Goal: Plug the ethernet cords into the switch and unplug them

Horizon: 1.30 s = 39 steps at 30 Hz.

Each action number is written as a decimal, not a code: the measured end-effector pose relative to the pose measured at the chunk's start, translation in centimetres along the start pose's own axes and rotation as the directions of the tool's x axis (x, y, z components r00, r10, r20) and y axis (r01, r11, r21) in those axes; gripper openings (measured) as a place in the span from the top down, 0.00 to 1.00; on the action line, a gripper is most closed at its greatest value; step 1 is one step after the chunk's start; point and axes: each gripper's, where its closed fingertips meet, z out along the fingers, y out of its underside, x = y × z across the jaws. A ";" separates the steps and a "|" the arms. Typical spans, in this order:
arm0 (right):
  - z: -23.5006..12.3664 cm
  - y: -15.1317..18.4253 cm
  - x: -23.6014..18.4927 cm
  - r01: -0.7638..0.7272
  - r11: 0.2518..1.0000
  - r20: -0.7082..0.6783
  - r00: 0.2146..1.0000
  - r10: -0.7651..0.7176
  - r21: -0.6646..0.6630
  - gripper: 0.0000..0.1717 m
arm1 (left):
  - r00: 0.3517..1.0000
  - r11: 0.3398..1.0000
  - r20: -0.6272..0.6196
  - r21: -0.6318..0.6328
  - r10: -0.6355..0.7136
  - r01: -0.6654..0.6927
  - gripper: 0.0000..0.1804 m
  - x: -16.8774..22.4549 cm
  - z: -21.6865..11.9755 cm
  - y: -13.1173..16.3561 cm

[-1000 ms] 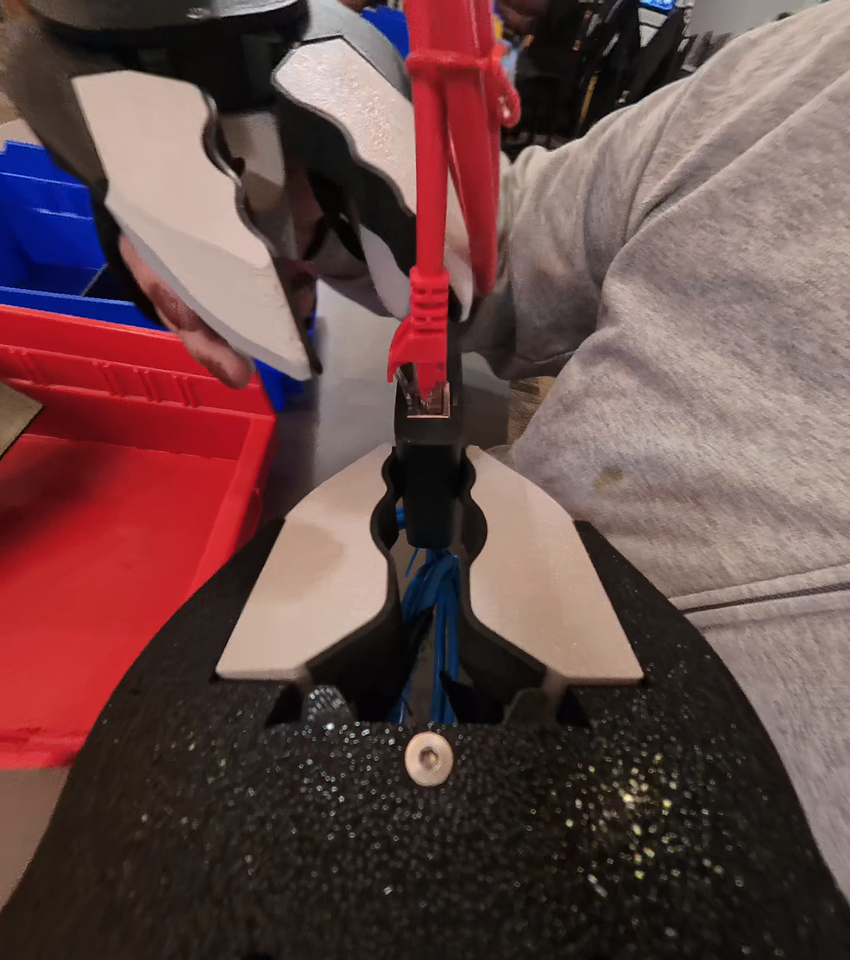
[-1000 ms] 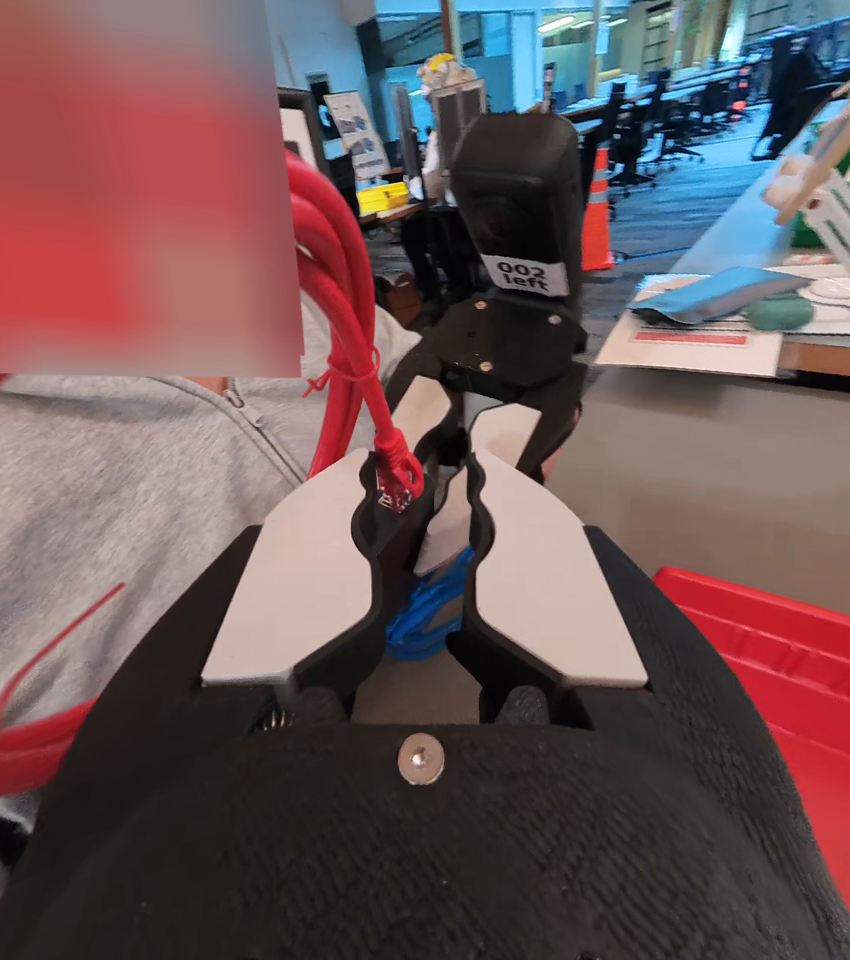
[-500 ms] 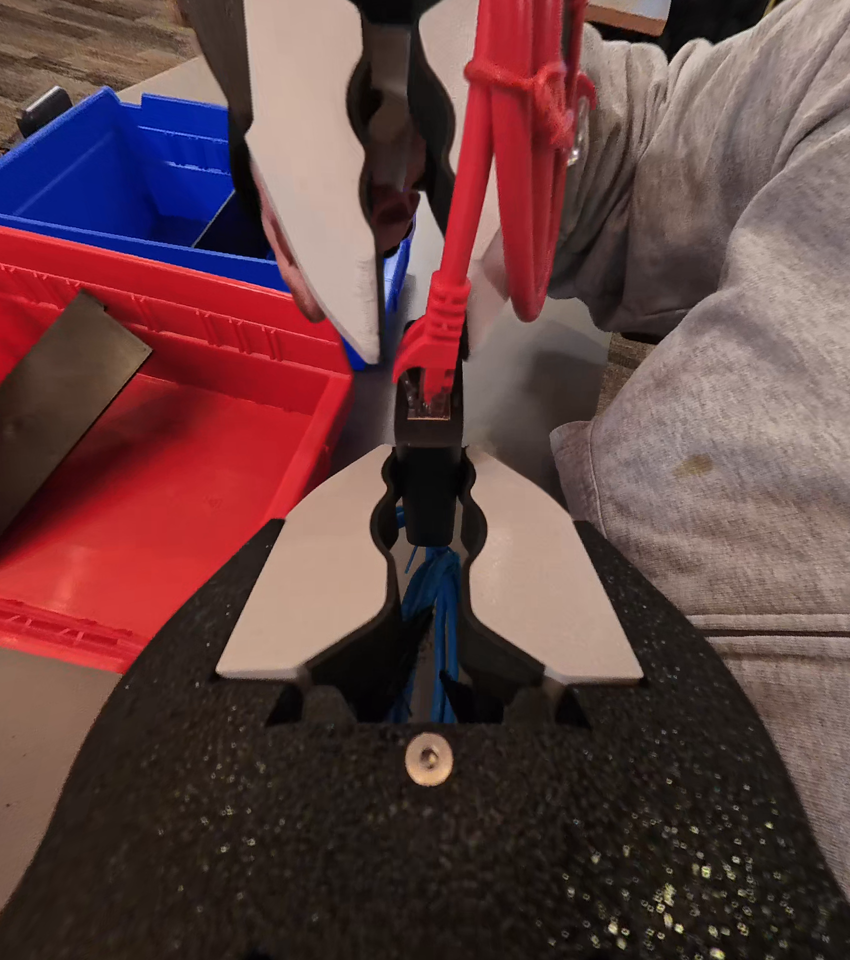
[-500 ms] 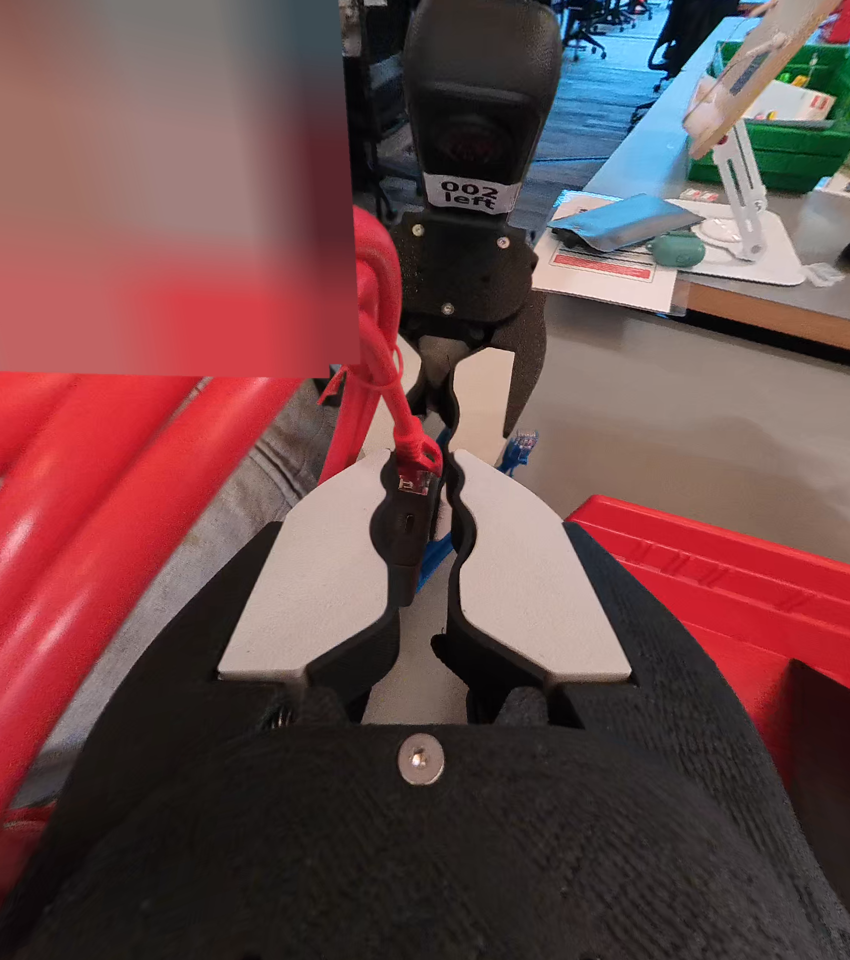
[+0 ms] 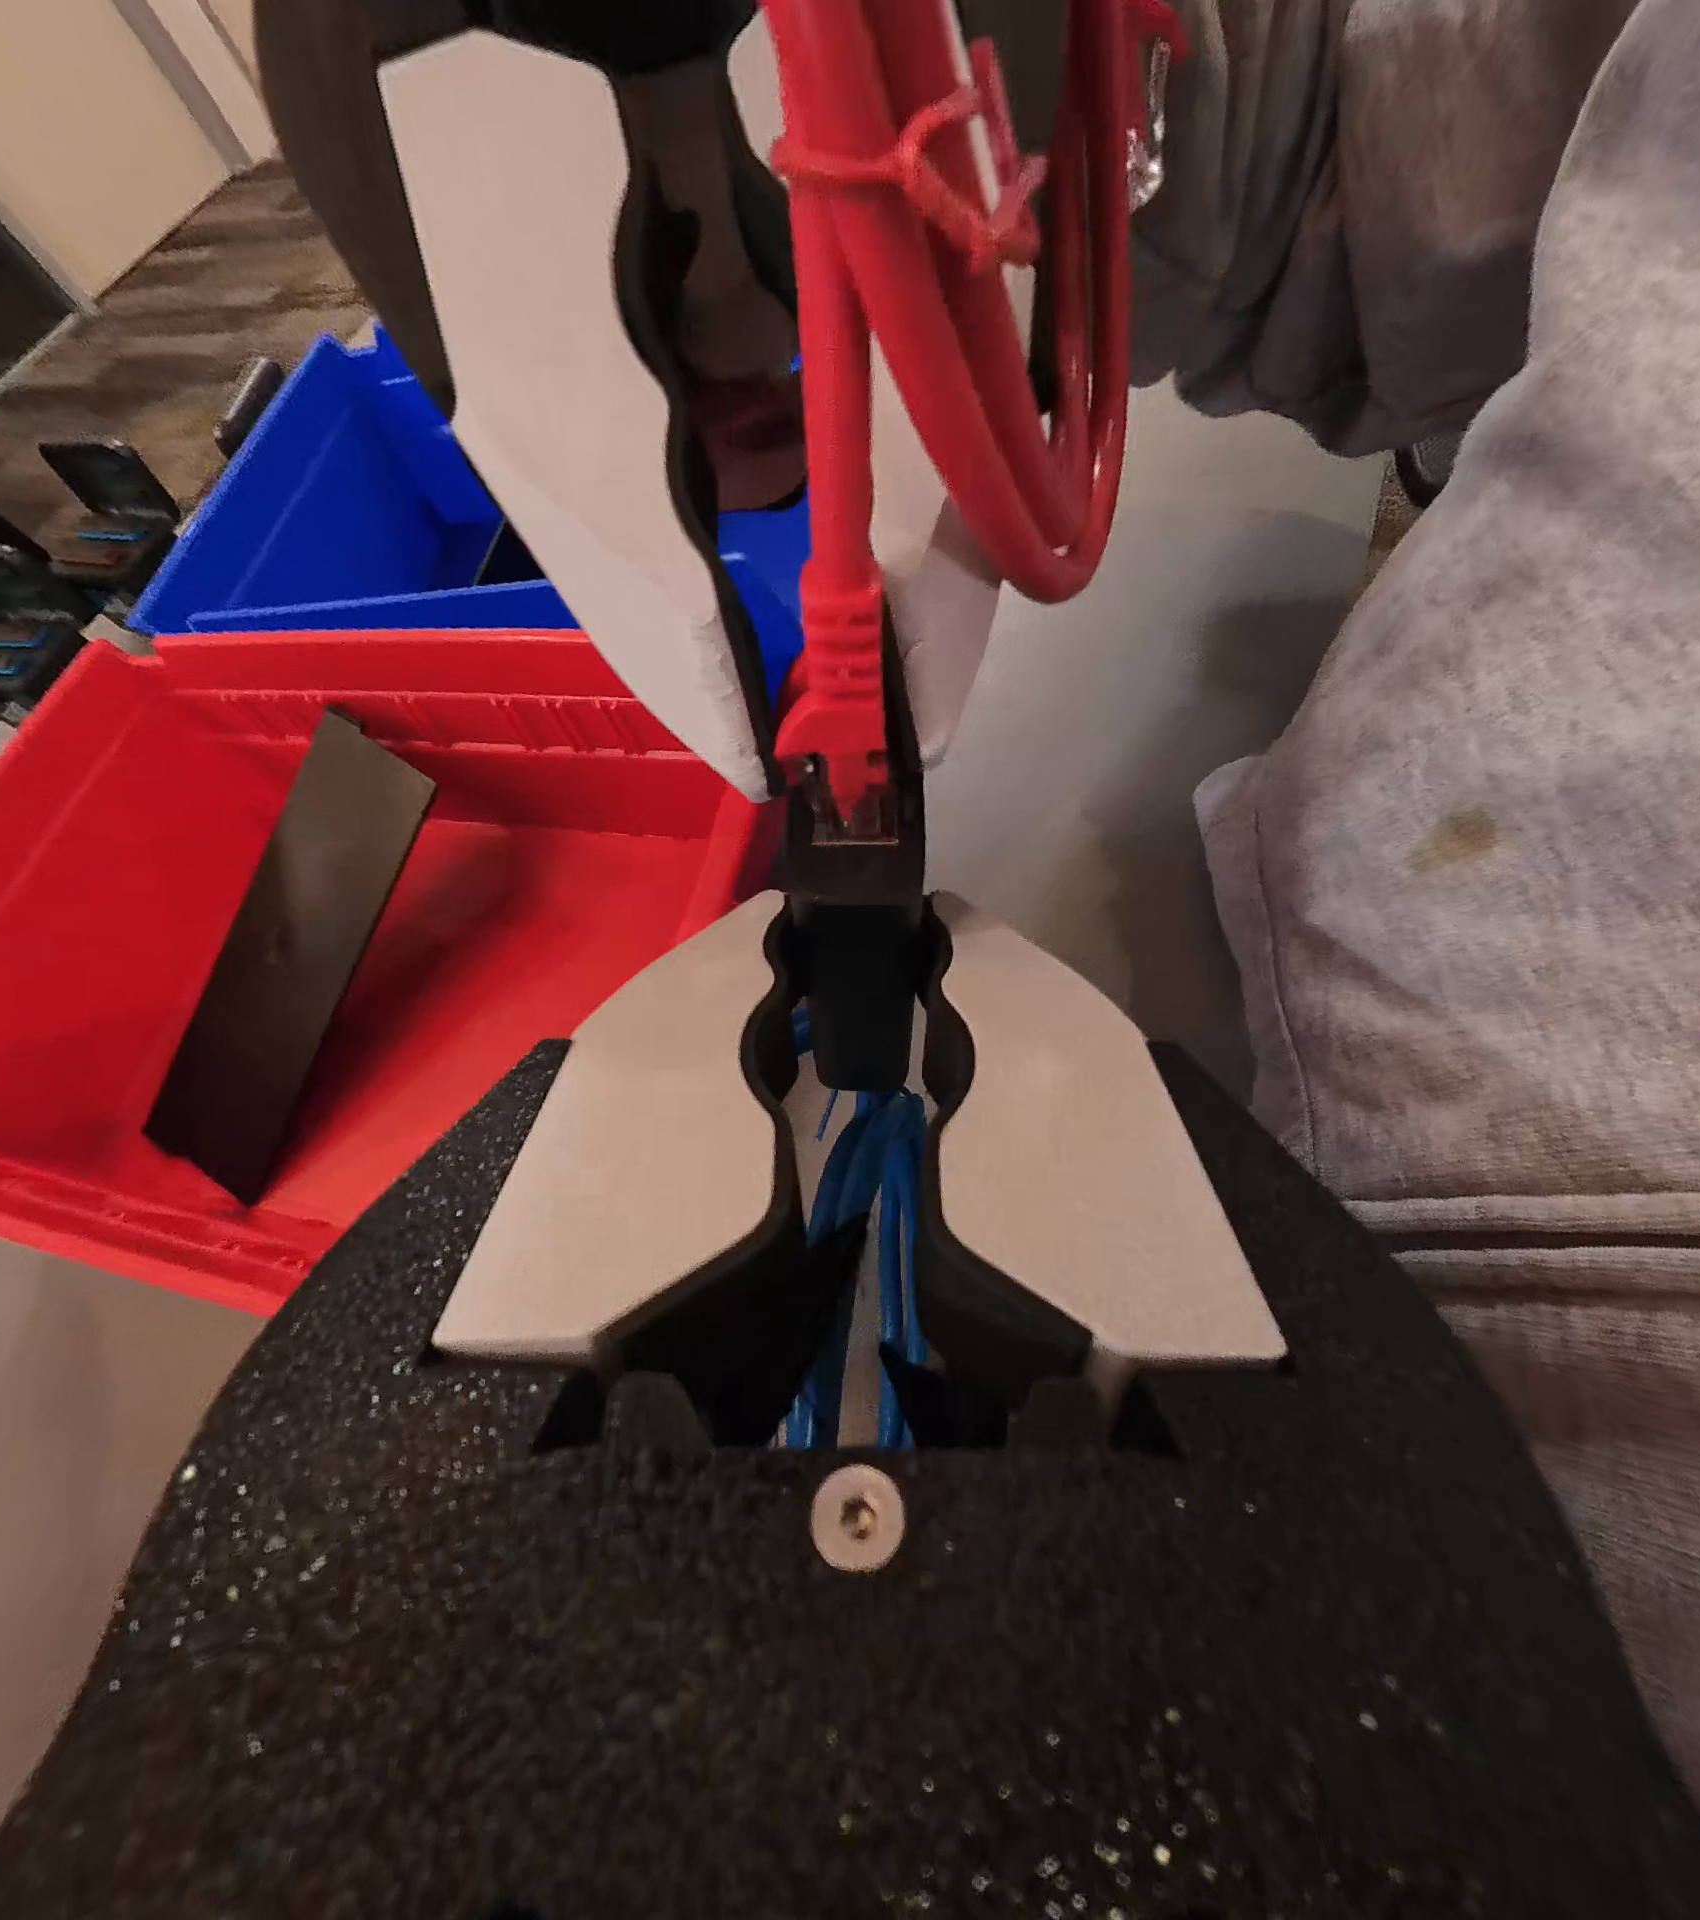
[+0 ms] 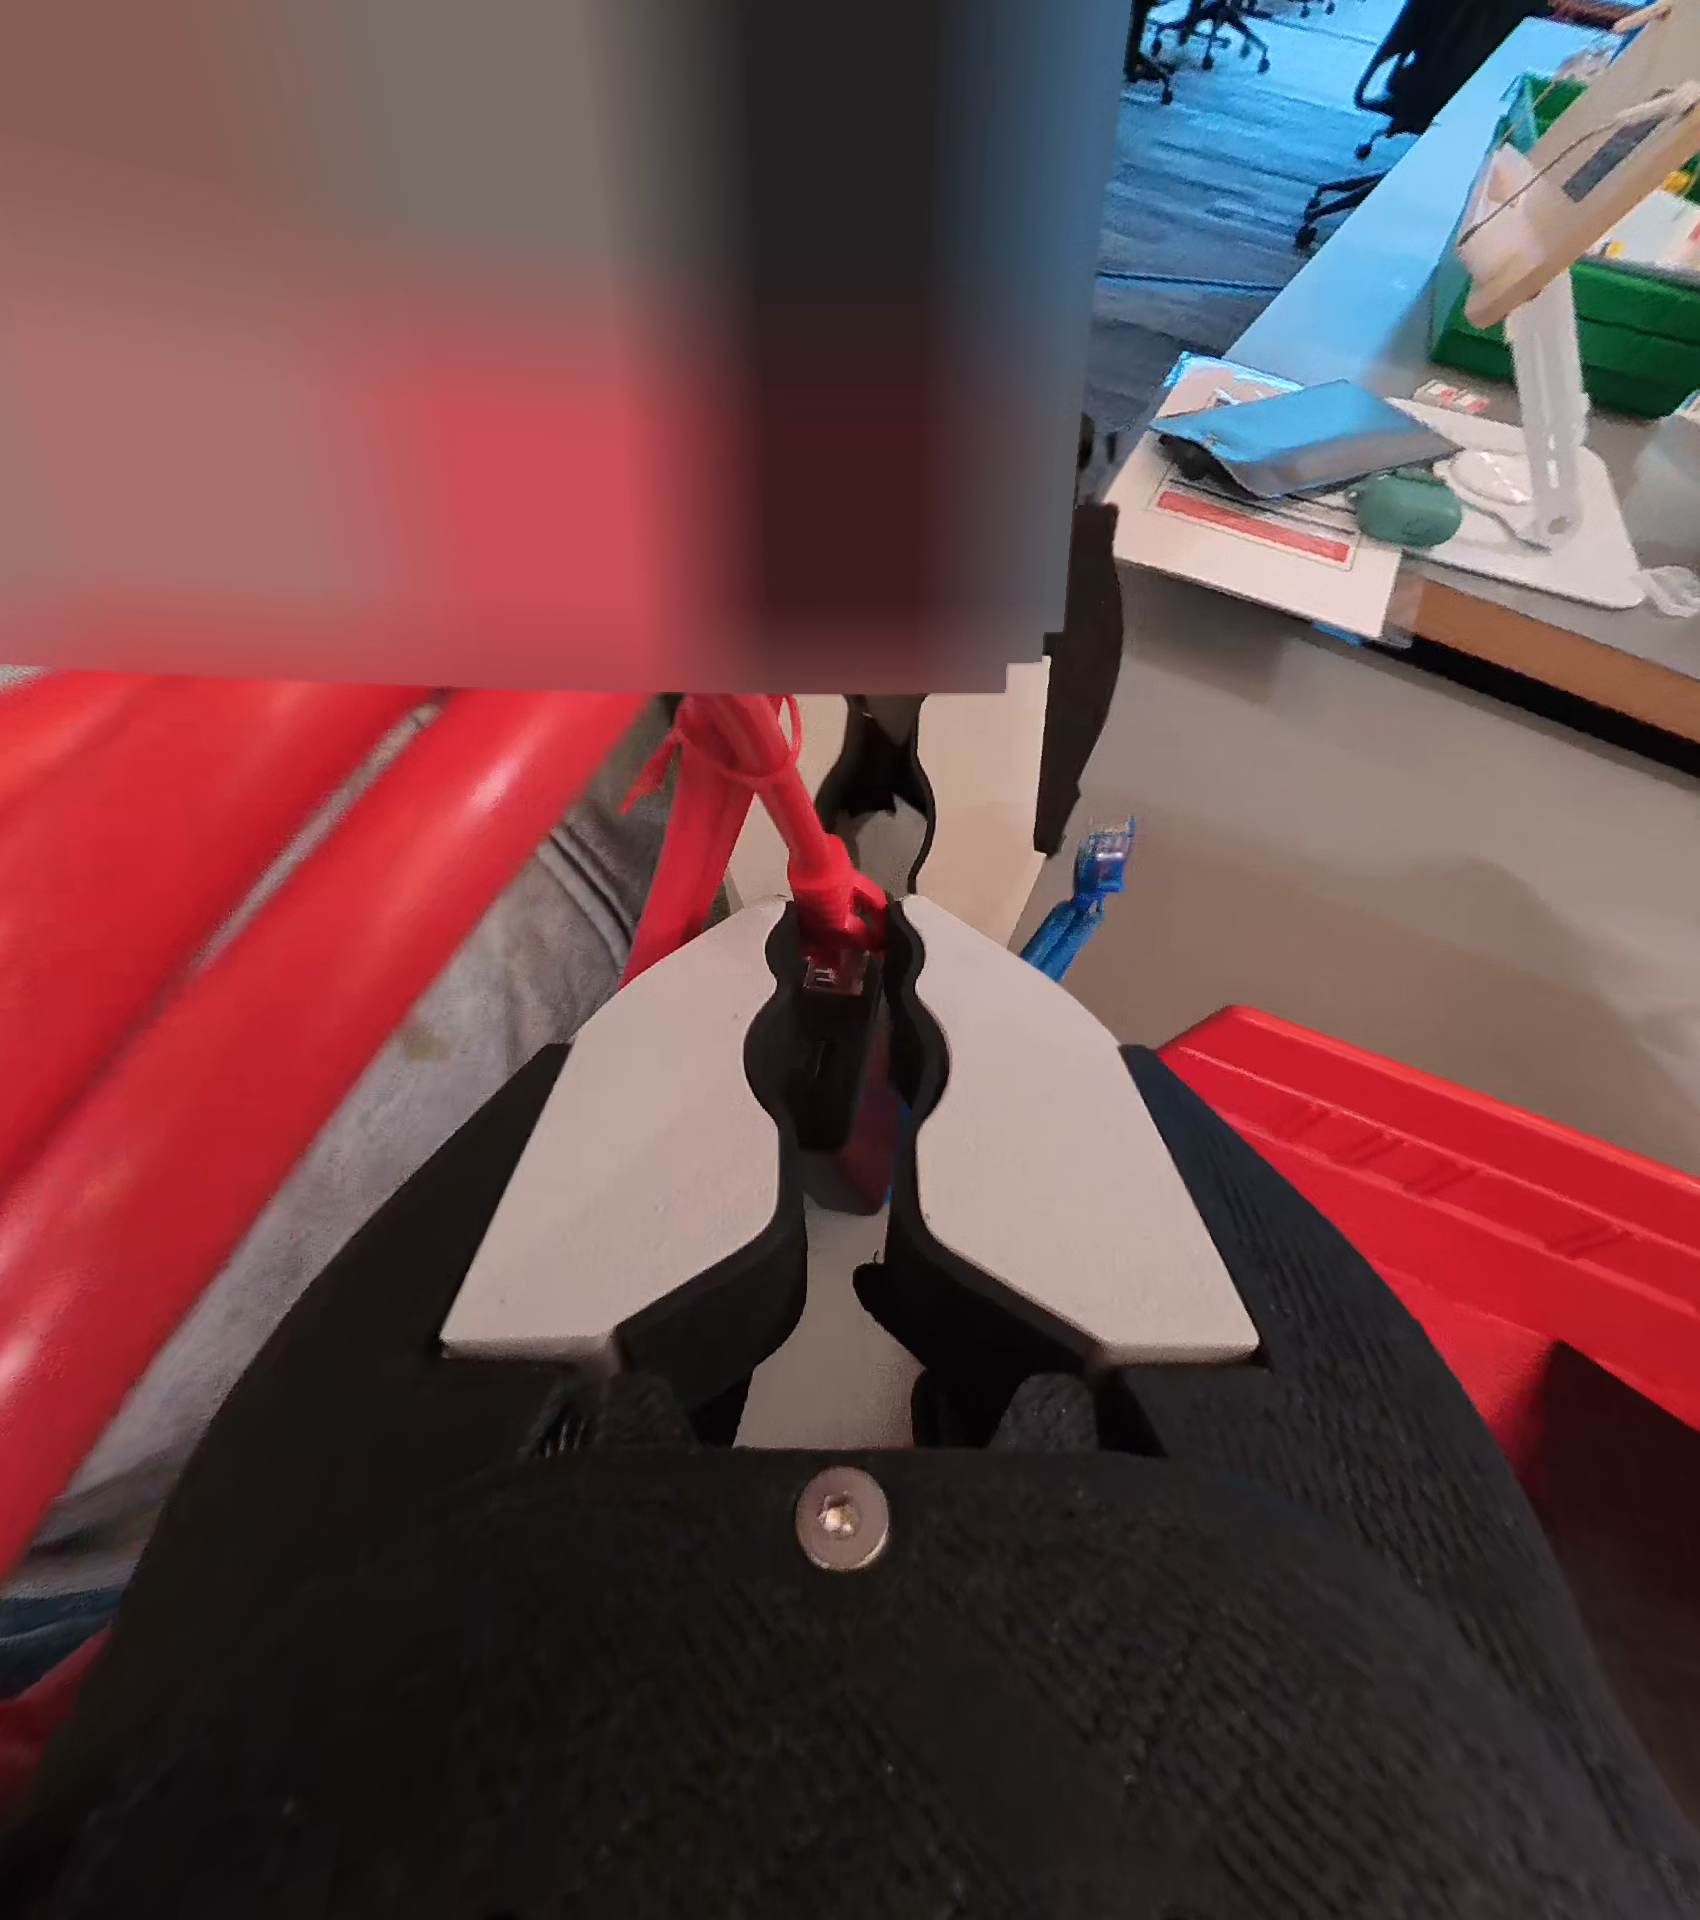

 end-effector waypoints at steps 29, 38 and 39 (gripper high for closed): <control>0.6 1.9 -0.7 0.137 0.935 -0.052 0.985 -0.163 -0.328 0.92 | 0.993 0.991 0.046 -0.084 0.112 -0.108 0.90 0.3 1.3 0.8; 0.6 2.0 0.7 0.258 0.924 -0.214 0.922 -0.322 -0.282 0.91 | 0.974 0.983 0.143 -0.084 0.177 -0.166 0.89 -1.4 1.4 0.9; 0.3 1.9 1.0 0.254 0.931 -0.241 0.917 -0.318 -0.264 0.84 | 0.971 0.981 0.153 -0.074 0.186 -0.177 0.89 -1.6 1.4 0.9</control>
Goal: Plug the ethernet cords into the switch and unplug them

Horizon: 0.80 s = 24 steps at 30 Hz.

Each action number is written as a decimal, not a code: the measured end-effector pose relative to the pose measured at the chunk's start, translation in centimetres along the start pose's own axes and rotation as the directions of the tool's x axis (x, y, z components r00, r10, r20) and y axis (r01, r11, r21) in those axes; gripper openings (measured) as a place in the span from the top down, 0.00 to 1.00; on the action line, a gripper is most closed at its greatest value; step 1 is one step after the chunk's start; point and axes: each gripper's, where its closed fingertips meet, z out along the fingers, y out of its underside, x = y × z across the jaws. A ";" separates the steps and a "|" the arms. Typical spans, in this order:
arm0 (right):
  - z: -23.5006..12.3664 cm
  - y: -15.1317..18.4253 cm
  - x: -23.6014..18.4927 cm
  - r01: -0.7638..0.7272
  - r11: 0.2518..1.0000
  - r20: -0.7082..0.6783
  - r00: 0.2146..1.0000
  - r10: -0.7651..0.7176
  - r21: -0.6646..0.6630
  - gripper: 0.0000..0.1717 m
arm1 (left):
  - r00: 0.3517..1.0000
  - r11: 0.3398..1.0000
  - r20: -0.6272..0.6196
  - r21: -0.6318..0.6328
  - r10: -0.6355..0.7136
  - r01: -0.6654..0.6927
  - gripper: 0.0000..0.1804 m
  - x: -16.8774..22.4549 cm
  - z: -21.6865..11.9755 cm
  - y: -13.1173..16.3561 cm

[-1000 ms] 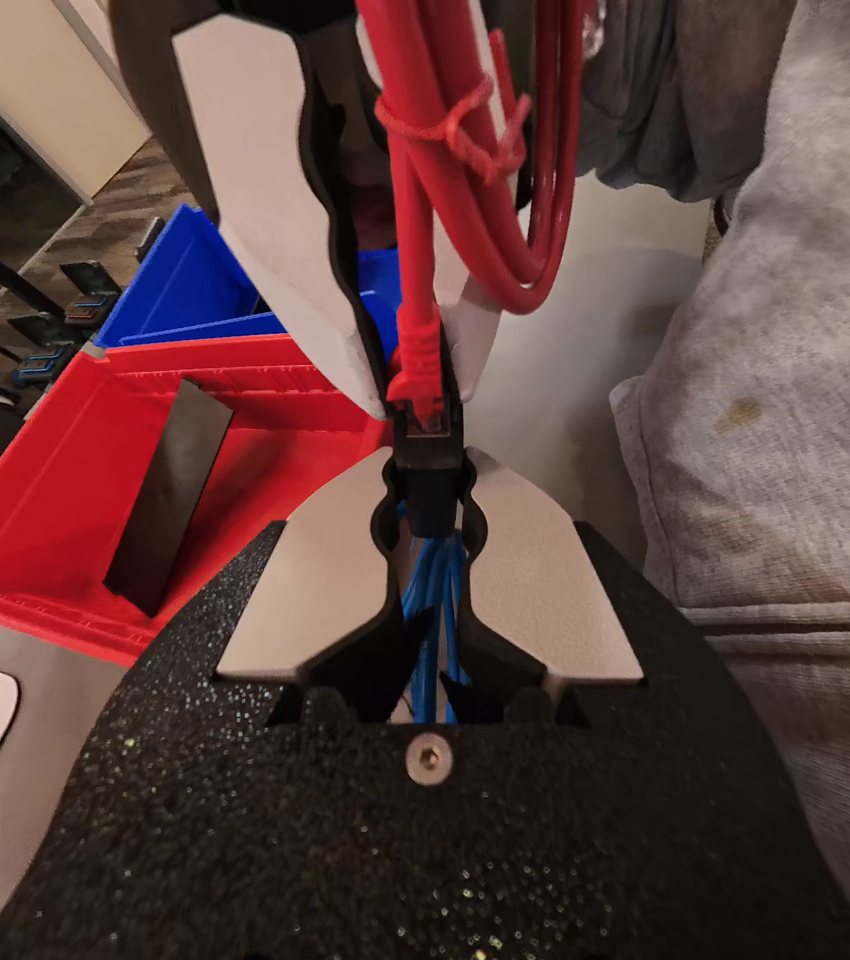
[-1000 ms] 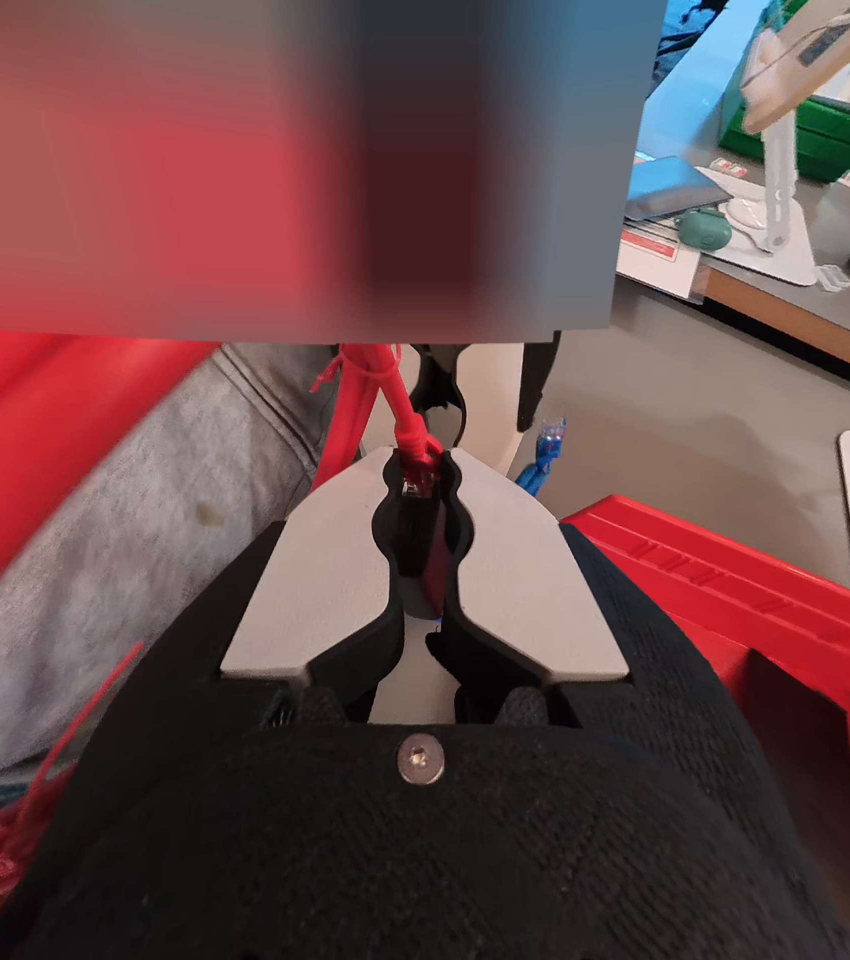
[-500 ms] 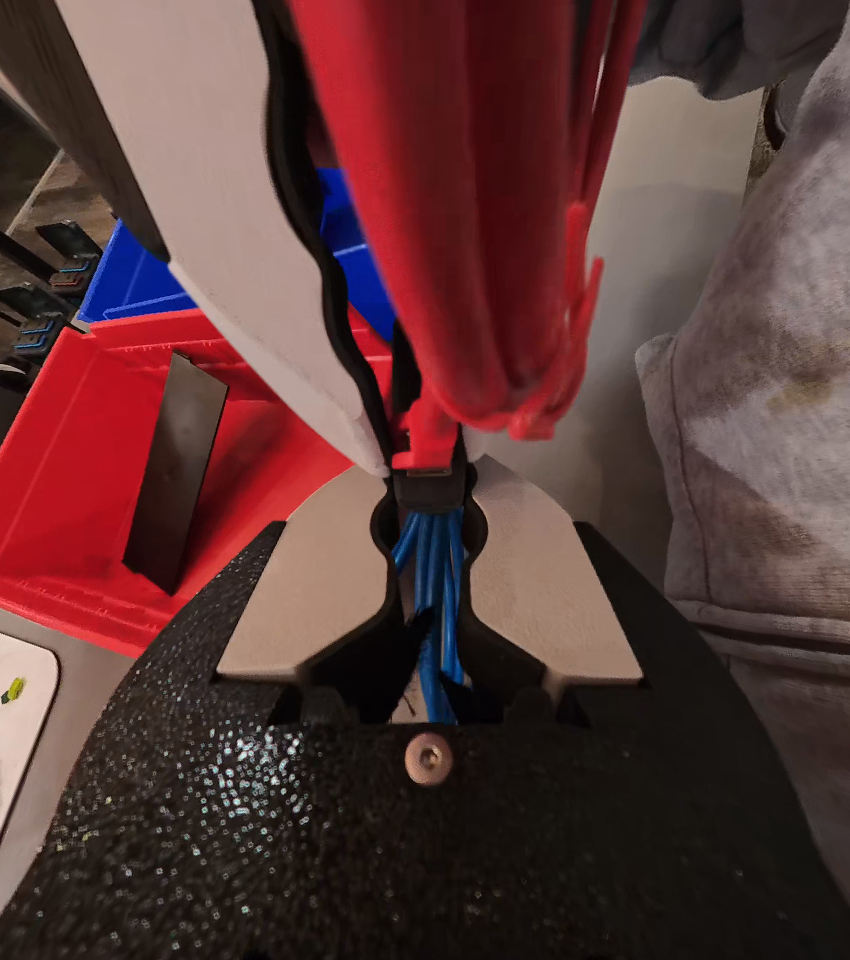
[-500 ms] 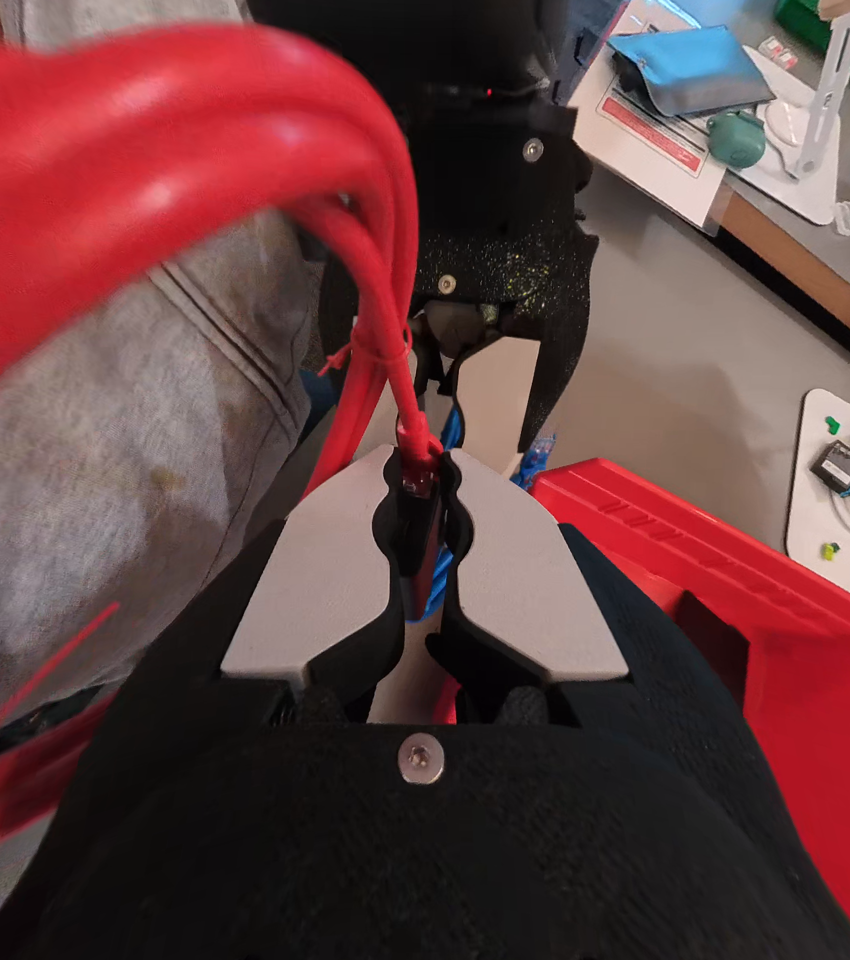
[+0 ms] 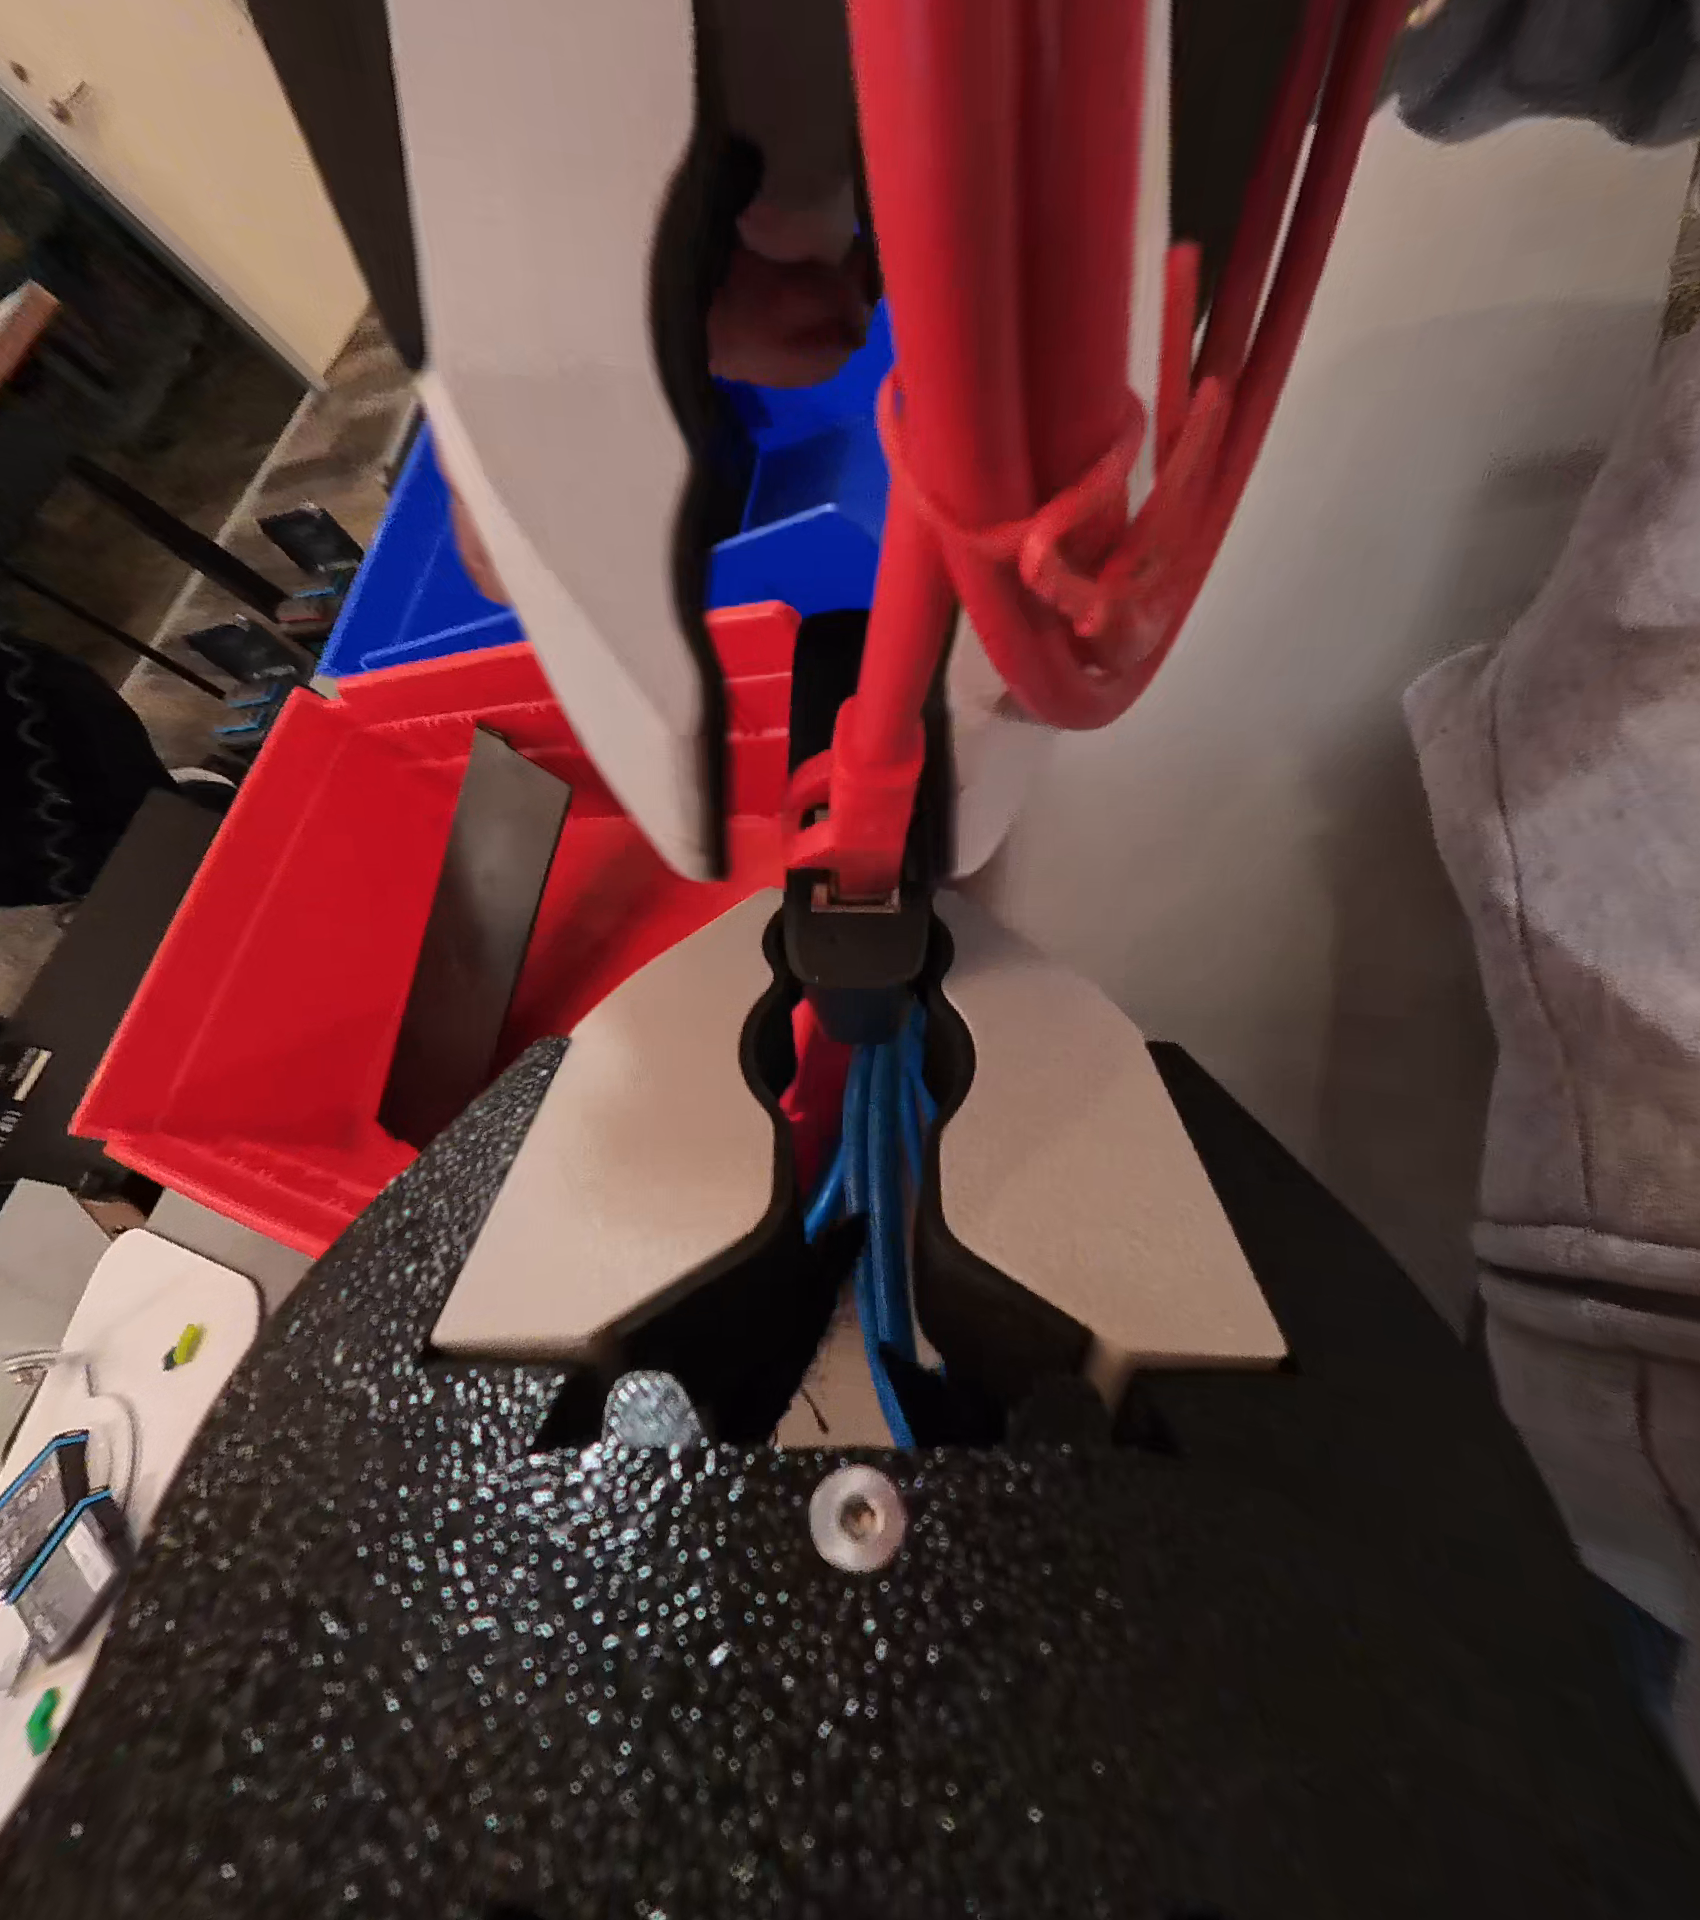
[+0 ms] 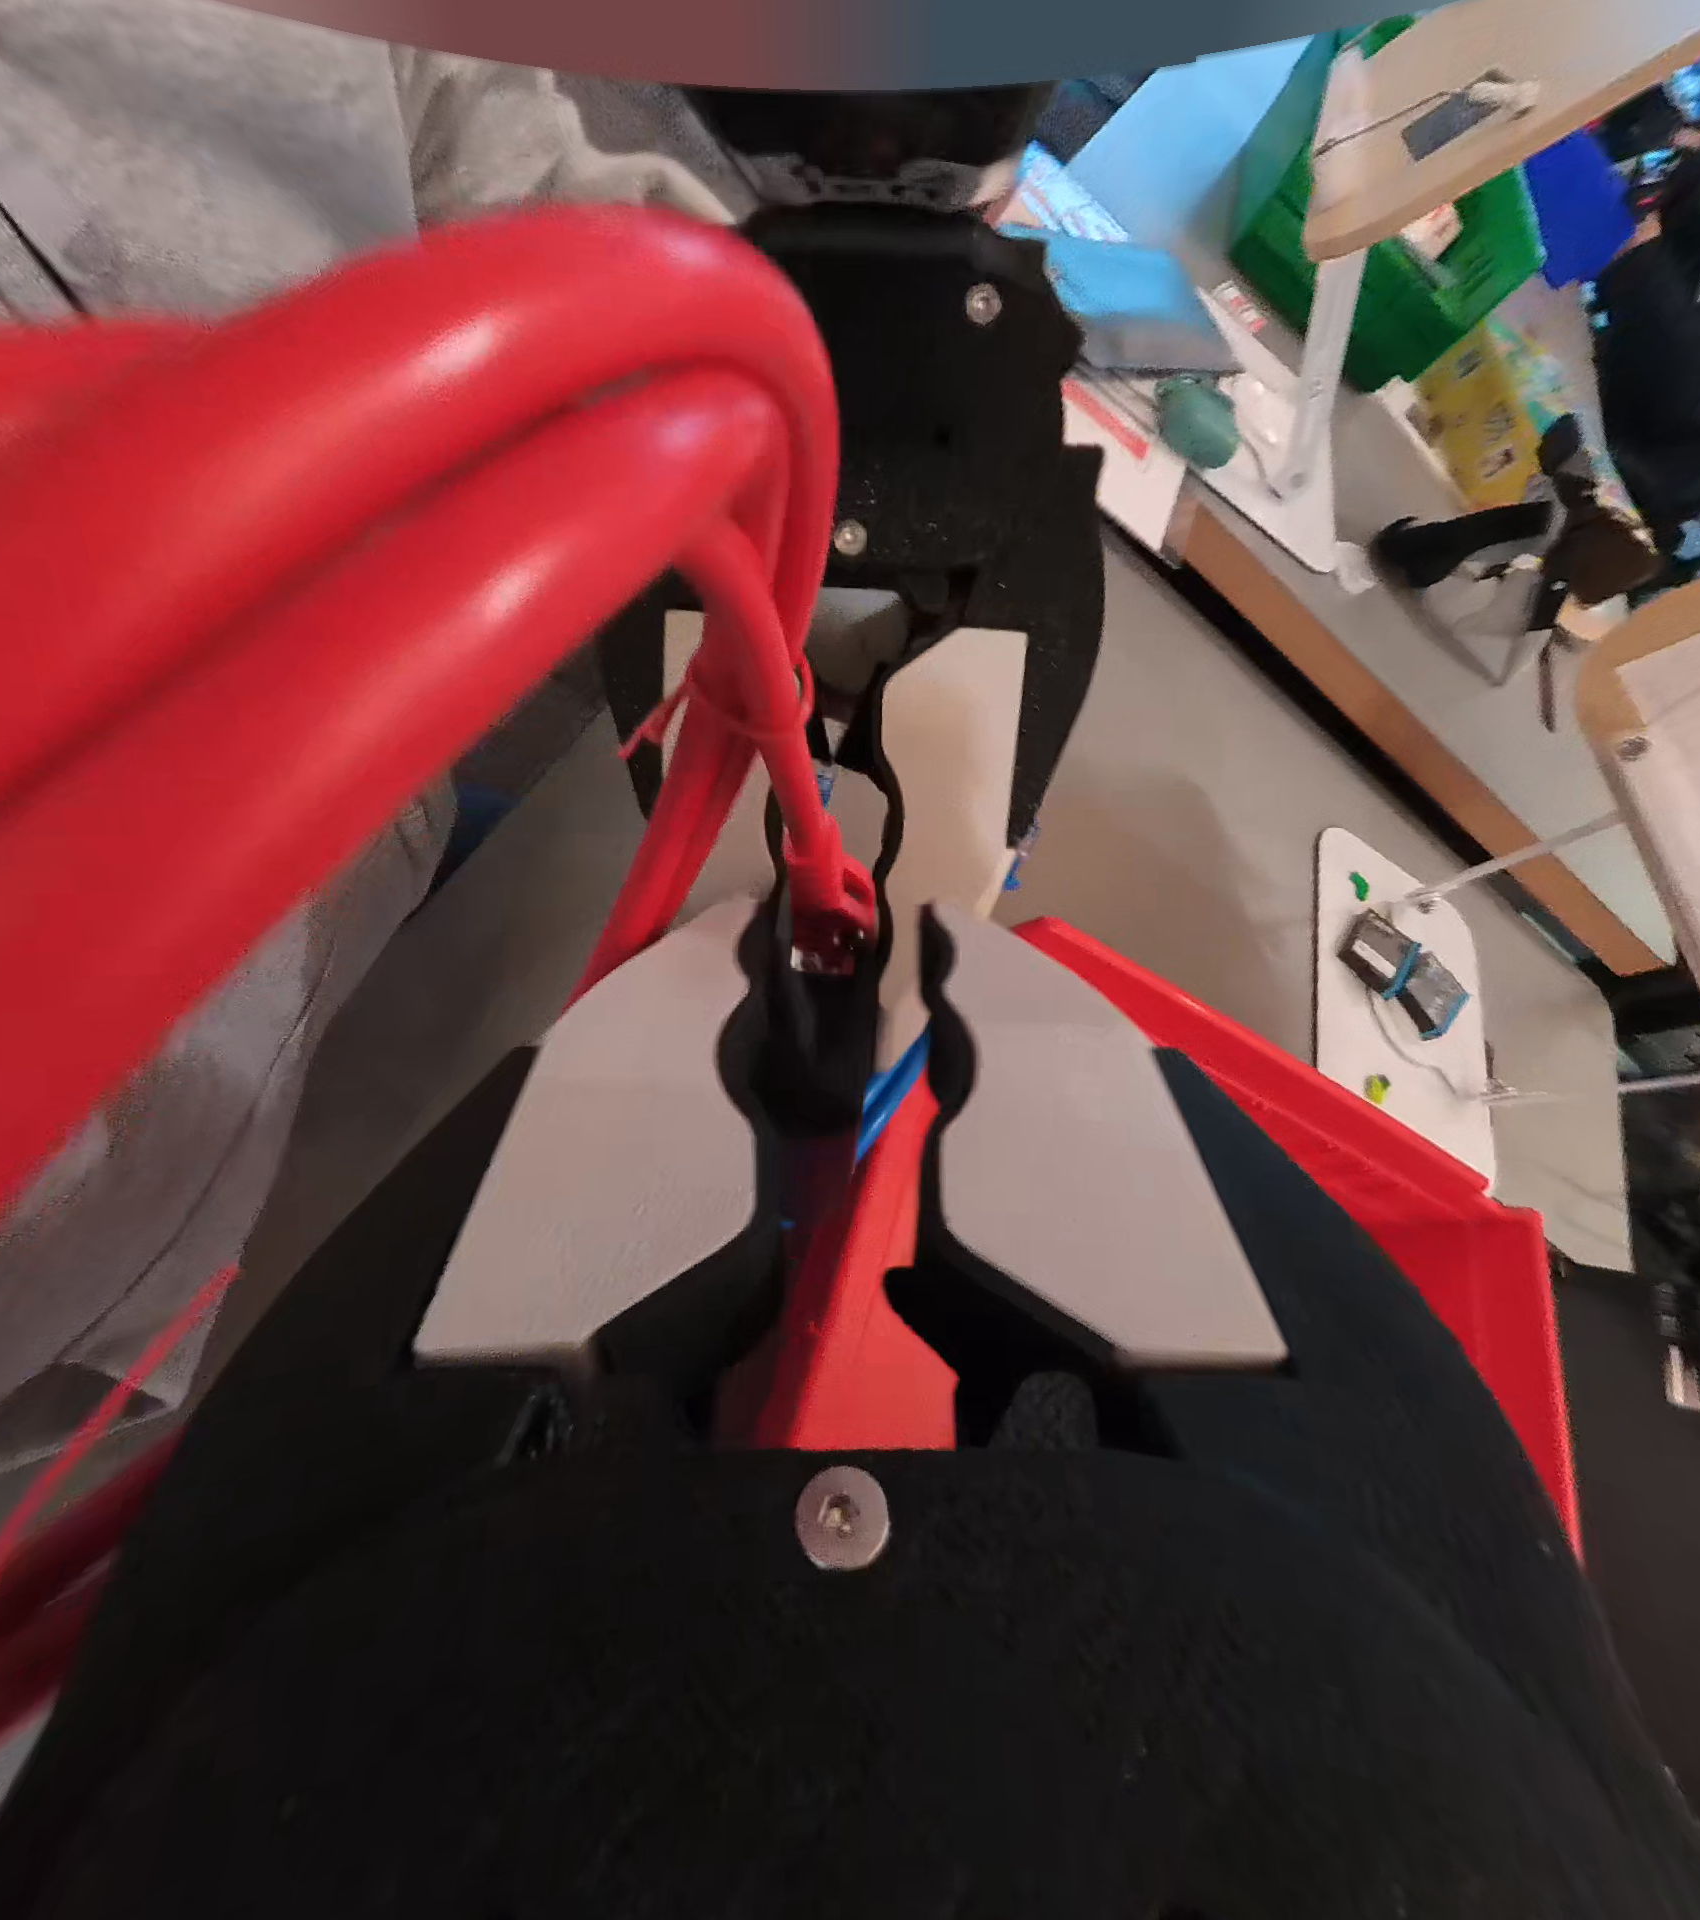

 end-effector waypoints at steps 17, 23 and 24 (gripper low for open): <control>-6.8 4.3 4.6 -0.608 0.662 0.051 0.752 0.657 0.440 0.61 | 0.840 0.730 -0.201 0.421 -0.505 0.539 0.89 -6.5 -4.1 -1.5; -2.8 1.7 5.2 -0.533 0.745 0.038 0.822 0.568 0.401 0.69 | 0.818 0.682 -0.317 0.451 -0.480 0.575 0.89 -6.1 -2.5 -3.4; -2.5 1.5 5.3 -0.521 0.760 0.041 0.834 0.551 0.387 0.74 | 0.818 0.687 -0.328 0.445 -0.473 0.575 0.89 -5.8 -2.2 -3.6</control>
